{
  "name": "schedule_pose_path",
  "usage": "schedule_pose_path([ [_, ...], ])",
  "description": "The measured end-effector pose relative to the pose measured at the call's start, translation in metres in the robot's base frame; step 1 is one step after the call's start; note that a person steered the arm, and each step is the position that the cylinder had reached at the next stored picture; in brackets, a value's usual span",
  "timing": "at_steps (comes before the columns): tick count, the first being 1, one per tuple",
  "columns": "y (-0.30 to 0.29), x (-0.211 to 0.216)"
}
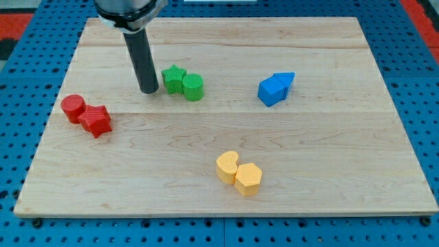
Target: Push the green blocks to the center of the board
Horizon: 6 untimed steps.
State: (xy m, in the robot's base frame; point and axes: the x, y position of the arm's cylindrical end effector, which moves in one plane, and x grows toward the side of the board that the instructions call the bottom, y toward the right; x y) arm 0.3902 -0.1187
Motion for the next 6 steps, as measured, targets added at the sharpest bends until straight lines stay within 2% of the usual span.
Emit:
schedule_pose_path([
  [1, 0.020, -0.032],
  [3, 0.086, -0.062],
  [4, 0.086, -0.076],
  [5, 0.045, -0.073],
  [6, 0.142, -0.076],
])
